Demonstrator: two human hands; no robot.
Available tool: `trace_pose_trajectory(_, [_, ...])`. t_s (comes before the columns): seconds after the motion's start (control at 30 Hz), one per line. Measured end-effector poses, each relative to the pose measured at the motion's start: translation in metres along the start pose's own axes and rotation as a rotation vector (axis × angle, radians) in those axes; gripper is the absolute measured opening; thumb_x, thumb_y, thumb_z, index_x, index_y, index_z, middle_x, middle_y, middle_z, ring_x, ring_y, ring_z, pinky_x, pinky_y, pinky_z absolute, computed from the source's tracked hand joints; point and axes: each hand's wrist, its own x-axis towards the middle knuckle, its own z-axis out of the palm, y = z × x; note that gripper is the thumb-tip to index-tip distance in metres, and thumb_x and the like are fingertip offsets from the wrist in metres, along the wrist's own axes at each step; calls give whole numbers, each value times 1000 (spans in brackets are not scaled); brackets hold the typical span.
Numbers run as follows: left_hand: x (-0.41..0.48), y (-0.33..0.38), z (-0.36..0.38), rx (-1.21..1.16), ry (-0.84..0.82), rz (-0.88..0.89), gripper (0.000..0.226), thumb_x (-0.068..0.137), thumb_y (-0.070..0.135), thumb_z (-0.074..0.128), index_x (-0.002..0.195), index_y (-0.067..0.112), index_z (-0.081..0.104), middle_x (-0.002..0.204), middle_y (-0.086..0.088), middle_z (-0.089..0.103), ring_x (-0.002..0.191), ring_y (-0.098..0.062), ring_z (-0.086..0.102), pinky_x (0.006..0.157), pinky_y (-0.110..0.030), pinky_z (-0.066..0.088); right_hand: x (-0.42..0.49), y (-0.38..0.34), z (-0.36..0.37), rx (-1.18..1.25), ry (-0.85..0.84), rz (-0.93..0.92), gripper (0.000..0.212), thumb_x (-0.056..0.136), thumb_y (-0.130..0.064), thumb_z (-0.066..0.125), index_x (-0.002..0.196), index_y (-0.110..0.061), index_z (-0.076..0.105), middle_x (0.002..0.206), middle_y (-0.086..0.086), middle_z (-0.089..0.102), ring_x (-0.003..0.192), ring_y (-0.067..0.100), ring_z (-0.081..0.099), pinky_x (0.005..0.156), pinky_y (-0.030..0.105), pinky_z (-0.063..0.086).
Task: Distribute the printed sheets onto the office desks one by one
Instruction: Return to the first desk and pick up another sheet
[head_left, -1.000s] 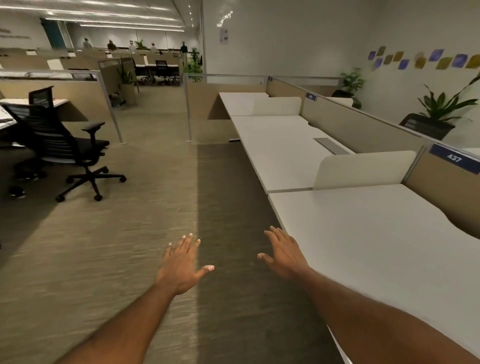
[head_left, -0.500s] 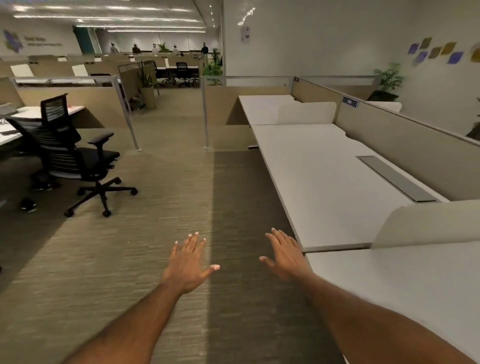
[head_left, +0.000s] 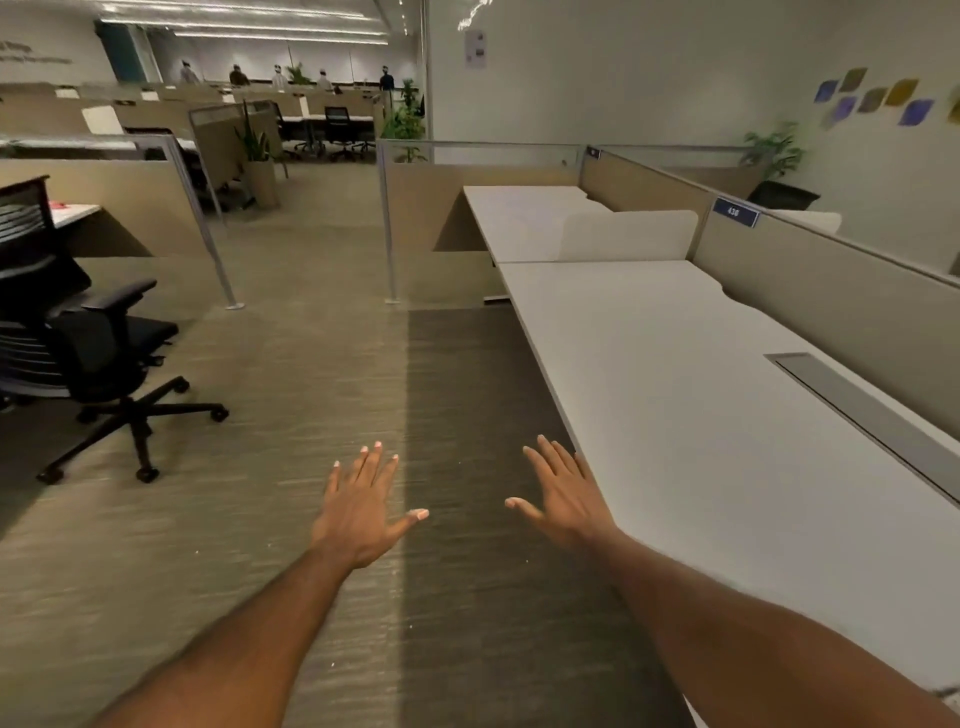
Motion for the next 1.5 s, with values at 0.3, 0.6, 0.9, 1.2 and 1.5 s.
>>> trace_pose_trajectory(0.3, [222, -58, -11, 4, -1, 69, 116, 66, 92, -1, 157, 21, 8, 166, -6, 0, 153, -21, -3, 123, -49, 1, 216, 31, -1, -1, 25, 81, 87, 85, -81, 26, 156, -33, 11, 167, -3, 1, 154, 18, -1, 120, 39, -5])
trace_pose_trajectory(0.6, [441, -103, -9, 25, 50, 73, 119, 63, 92, -7, 157, 20, 5, 166, -6, -4, 153, -22, -6, 123, -50, -2, 438, 72, 15, 5, 92, 55, 87, 84, -82, 24, 155, -33, 12, 167, -3, 4, 154, 18, 1, 118, 37, -7])
trace_pose_trajectory(0.9, [672, -126, -18, 21, 74, 16, 116, 66, 93, -3, 157, 21, 8, 166, -5, -1, 153, -20, -3, 124, -49, 2, 674, 136, -6, 12, 78, 36, 84, 88, -77, 28, 156, -30, 14, 167, -1, 4, 154, 20, 1, 123, 42, -1])
trace_pose_trajectory(1.2, [870, -149, -5, 25, 57, 48, 112, 69, 89, 2, 157, 21, 9, 166, -5, 1, 153, -21, -2, 124, -49, 2, 865, 184, -1, -13, 85, 70, 86, 86, -79, 24, 156, -30, 12, 167, 0, 5, 154, 21, 2, 122, 43, -2])
trace_pose_trajectory(1.5, [1094, -189, 4, -4, 68, 137, 104, 76, 87, 15, 157, 22, 10, 166, -4, -1, 153, -20, -4, 123, -50, 1, 1056, 224, 14, -63, 93, 165, 87, 85, -82, 21, 155, -32, 12, 167, -1, 3, 154, 22, 1, 121, 44, -3])
